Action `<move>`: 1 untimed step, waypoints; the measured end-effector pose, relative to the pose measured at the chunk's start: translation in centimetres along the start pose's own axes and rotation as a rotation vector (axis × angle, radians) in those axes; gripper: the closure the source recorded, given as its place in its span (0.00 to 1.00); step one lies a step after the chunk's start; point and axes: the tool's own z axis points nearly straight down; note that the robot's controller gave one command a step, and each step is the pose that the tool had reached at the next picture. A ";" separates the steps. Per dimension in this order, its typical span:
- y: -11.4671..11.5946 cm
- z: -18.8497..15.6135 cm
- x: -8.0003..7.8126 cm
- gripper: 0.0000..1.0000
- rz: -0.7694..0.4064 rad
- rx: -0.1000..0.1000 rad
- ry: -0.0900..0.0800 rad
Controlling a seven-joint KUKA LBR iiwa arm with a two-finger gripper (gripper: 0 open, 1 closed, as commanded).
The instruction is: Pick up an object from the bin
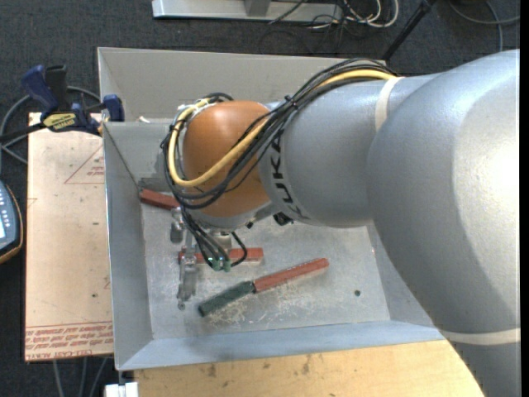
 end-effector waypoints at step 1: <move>-5.7 6.4 -2.5 0.00 -0.141 -0.001 -0.004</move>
Offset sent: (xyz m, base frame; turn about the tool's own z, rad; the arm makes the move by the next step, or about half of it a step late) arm 0.0243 -0.0551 -0.0636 -0.1465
